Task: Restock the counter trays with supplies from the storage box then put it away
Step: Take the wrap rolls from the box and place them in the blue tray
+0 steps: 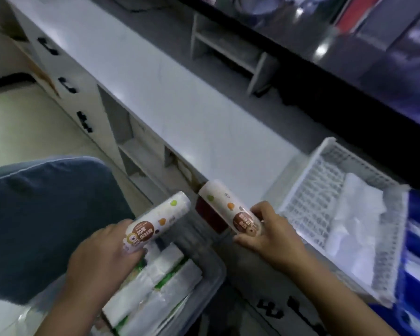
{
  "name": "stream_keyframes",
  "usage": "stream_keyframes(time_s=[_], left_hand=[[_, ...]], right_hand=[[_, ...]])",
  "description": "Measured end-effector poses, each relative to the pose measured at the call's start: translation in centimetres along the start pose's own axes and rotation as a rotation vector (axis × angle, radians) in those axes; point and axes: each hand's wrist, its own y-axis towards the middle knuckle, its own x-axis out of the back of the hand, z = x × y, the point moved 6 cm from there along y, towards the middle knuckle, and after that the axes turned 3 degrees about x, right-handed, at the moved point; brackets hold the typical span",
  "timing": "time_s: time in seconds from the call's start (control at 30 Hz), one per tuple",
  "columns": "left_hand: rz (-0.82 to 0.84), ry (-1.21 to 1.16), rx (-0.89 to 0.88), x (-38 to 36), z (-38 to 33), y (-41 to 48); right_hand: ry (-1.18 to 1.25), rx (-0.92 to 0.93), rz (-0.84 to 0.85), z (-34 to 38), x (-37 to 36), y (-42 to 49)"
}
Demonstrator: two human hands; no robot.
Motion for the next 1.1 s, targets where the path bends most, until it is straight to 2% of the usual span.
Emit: stream_keyframes(time_s=[0.27,0.47,0.57,0.77,0.87,1.1], left_hand=[[0.106,-0.006,-0.406,-2.2,-17.7,-1.9],[0.126,0.014,-0.565,-4.9,-29.1,-6.9],[0.144,0.011,-0.602,-6.5,-33.3,-9.9],[0.142,0.003,-0.559,-10.0,-39.3,-14.5],[0.129,-0.005,-0.543,-11.5,-41.5,-16.1],[0.06,-0.033,-0.522,-12.0,-43.7,-18.1]], right_hand=[[0.172,-0.264,-0.304,-10.3,10.5,-12.2],[0.016,-0.353,-0.498,-20.4,17.2,-21.8],[-0.127,-0.336,-0.449,-25.8,19.6,-25.3],[-0.261,-0.261,-0.204,-34.5,19.5,-27.8],[-0.319,-0.178,-0.127,-36.4,18.3,-27.3],[-0.347,-0.041,-0.104,-37.5,17.1,-26.9]])
